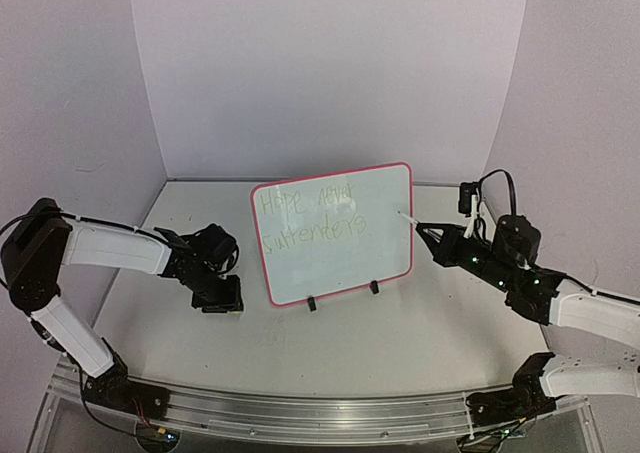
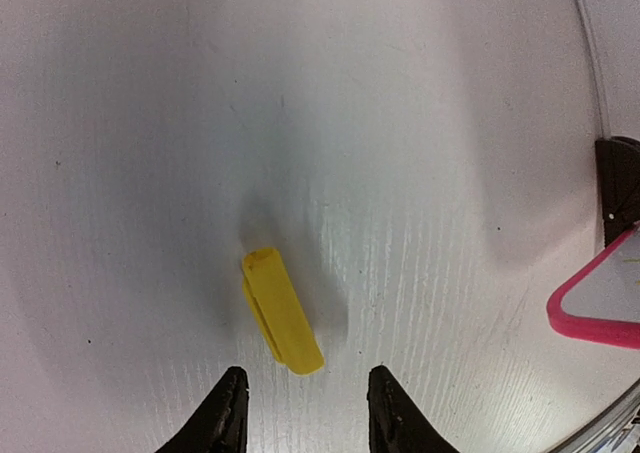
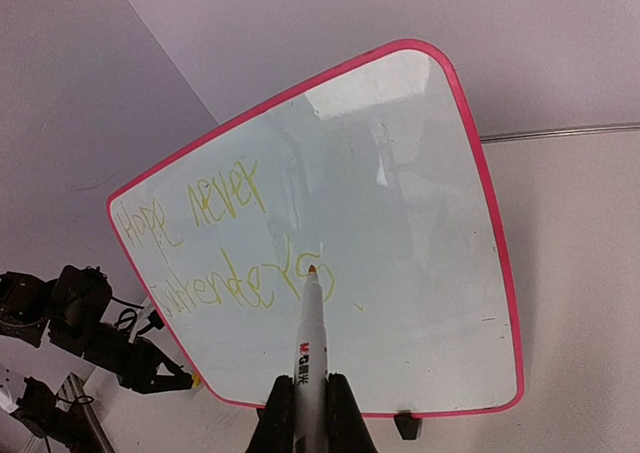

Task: Write a sentence on the whiteboard
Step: Pick up the pen cap from the center of the board.

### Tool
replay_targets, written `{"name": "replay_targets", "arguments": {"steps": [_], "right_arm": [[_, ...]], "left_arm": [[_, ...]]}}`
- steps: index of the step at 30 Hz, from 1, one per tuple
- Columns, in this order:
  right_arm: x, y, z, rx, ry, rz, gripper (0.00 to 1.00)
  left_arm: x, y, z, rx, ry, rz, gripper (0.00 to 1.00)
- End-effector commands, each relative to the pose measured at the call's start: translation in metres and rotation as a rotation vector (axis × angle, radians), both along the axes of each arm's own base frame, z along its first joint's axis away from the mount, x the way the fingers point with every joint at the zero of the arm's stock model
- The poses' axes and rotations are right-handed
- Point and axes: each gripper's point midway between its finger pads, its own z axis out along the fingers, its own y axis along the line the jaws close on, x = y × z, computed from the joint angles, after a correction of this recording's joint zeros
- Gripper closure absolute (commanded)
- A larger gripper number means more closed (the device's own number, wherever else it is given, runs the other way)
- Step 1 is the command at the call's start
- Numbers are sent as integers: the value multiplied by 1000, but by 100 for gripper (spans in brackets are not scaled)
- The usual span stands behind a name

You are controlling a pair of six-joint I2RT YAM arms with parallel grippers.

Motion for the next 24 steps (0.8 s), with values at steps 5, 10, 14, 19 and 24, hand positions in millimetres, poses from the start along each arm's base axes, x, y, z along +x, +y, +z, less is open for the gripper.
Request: {"name": "replay_targets", "arguments": {"steps": [5, 10, 14, 19, 24], "right_arm": [[-1, -6, 6, 18, -19, -19, 100], [-1, -7, 4, 17, -13, -24, 100], [0, -6, 3, 15, -10, -23, 100], [1, -5, 1, 14, -3, -24, 100], [1, -4, -1, 10, 4, -21, 100]], "left_arm": [[20, 0, 3, 79, -49, -8, 66], [21, 8, -2, 137, -44, -14, 69], [19, 12, -5, 170, -30, -27, 71], [17, 20, -4, 203, -34, -30, 73], [14, 22, -5, 214, -31, -62, 75]]}}
